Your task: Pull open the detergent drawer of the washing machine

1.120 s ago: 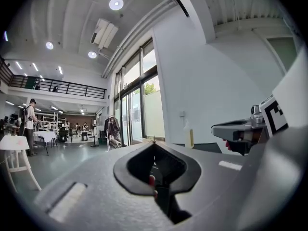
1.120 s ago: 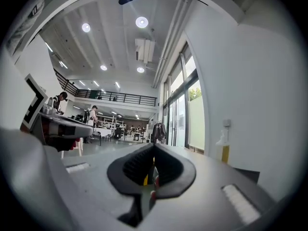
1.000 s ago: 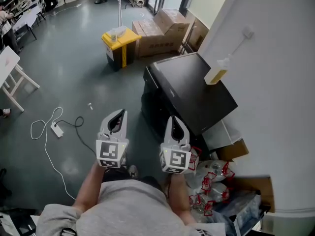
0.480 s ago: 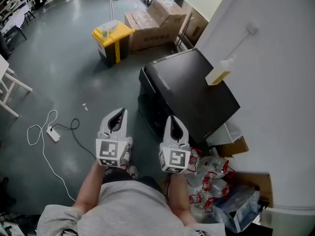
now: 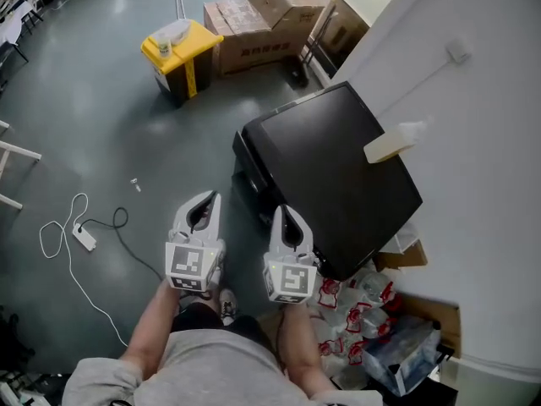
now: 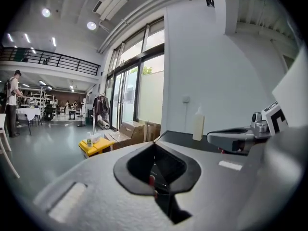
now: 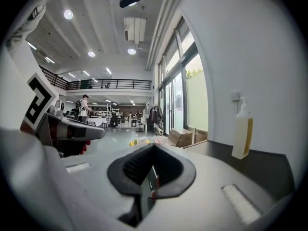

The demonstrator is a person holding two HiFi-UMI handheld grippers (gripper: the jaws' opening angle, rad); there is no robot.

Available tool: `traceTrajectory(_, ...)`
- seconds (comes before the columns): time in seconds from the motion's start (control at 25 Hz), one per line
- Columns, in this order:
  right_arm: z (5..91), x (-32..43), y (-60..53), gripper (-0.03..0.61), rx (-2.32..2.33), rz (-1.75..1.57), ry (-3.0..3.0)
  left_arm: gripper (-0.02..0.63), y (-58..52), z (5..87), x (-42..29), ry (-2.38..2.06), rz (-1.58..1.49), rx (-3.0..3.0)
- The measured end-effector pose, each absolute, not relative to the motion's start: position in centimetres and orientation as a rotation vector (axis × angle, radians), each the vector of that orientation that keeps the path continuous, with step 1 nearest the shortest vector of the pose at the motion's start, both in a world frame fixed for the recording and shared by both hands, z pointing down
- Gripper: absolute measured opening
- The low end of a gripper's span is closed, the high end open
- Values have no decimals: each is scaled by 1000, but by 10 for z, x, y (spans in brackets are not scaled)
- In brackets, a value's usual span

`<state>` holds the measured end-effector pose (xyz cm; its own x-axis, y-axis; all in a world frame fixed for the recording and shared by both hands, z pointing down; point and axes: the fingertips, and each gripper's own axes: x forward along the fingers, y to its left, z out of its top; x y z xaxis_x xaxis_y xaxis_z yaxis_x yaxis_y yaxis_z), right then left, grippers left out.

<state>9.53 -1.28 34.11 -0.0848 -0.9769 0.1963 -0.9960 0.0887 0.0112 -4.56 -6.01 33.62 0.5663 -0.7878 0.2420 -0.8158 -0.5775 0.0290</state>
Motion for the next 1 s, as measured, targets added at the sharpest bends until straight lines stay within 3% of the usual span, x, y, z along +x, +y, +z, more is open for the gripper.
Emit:
traceTrajectory(0.44, 428, 109, -70, 5, 2015, 361, -2112, 11, -134, 433, -13, -1232, 376, 2587)
traceTrajectory(1.0, 525, 111, -72, 5, 1992, 498, -2029, 11, -150, 541, 9, -1124, 421, 2497)
